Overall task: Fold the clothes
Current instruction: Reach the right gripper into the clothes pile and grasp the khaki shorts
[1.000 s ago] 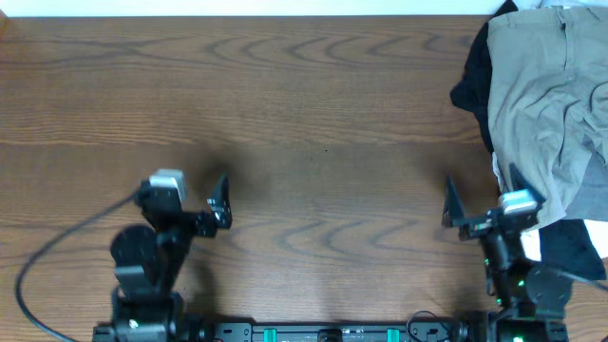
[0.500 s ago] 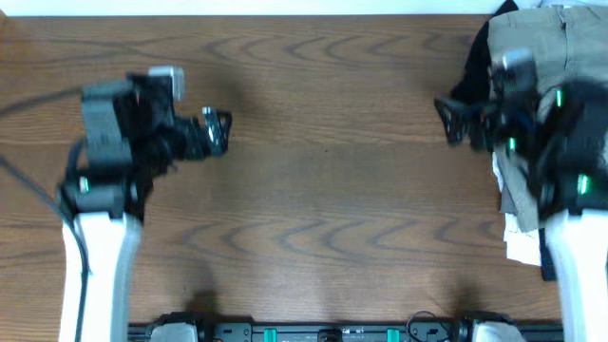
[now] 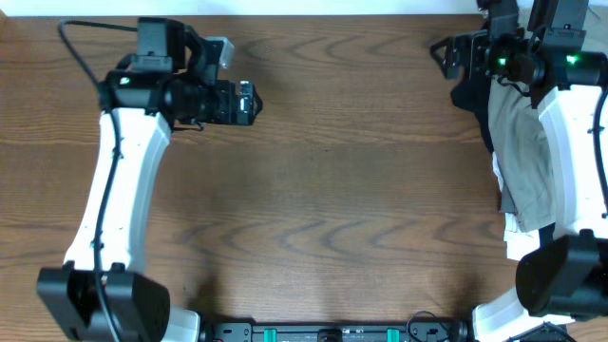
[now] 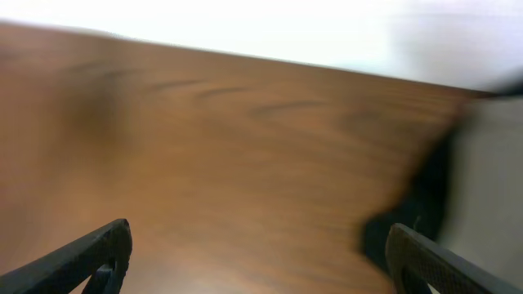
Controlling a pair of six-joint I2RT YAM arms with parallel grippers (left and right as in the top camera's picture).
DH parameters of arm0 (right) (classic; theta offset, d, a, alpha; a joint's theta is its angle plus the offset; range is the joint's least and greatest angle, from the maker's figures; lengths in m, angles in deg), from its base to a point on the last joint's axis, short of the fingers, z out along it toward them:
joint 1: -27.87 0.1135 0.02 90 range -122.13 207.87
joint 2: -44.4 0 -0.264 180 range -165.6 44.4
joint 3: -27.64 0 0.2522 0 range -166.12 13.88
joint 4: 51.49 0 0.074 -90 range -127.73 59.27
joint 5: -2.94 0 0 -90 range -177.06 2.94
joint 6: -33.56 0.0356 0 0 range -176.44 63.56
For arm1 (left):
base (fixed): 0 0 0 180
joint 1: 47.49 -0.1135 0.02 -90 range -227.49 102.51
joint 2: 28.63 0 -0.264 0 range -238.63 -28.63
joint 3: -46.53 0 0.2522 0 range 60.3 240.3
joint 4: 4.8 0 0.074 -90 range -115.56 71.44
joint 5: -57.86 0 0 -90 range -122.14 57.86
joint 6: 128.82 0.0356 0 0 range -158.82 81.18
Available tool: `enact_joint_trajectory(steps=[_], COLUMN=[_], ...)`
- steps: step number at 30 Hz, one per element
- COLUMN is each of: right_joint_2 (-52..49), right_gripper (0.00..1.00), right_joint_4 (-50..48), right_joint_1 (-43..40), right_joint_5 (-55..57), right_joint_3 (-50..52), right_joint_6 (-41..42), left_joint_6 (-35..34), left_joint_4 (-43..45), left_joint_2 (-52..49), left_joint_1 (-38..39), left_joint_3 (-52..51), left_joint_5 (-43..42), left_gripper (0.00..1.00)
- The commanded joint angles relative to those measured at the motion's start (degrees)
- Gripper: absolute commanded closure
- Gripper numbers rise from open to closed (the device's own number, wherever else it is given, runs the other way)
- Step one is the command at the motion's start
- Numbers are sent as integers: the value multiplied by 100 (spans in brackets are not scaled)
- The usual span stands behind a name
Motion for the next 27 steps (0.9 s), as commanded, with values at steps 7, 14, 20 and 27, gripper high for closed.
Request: enact_joint_trajectory(steps=[7,14,20,27], right_joint_2=[-933,-1845,-2358,-2603], right_gripper=[5,18,21,39], right_joint_4=[-603,-787,-1054,-1268], right_joint_1=[-118,-122,-140,-267], right_joint_5=[3042,4079,4395,4417], right_joint_3=[-177,-177,-177,-177], right_joint_6=[560,839,861,1027], left_joint_6=[52,50,48,50], left_joint_4=[90,236,337,337], left_joint_2=[-308,-348,-348,-348], left_joint_1=[157,157,157,157], left_joint_3=[125,111,109,107], left_joint_5=[-66,127,131,146], left_gripper=[2,2,2,2])
